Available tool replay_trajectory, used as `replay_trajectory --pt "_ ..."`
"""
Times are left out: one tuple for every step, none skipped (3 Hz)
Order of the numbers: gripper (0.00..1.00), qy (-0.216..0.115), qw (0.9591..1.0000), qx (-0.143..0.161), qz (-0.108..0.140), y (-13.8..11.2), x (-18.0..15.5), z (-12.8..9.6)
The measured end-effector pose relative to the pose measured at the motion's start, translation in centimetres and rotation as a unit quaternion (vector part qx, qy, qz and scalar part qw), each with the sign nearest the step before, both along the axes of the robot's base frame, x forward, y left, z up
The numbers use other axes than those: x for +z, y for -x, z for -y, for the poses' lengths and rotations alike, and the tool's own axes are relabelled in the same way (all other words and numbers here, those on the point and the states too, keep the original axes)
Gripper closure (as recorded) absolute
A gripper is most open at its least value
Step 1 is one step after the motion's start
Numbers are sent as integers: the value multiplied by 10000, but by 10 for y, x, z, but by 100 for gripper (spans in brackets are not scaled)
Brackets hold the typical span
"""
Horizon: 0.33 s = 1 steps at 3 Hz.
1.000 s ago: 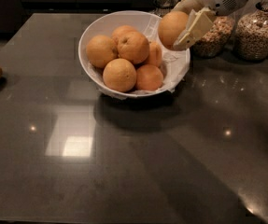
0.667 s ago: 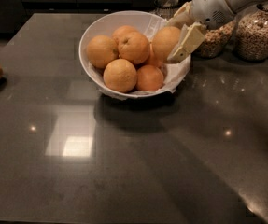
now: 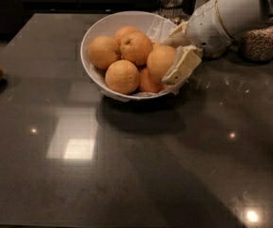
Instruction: Pick orange from white bowl
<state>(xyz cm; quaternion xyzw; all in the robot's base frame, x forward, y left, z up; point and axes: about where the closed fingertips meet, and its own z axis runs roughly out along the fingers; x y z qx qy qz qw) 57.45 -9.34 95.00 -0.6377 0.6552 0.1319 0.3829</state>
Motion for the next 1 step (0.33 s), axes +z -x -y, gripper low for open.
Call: replay_trajectory --pt "100 -1 10000 0 5 0 1 0"
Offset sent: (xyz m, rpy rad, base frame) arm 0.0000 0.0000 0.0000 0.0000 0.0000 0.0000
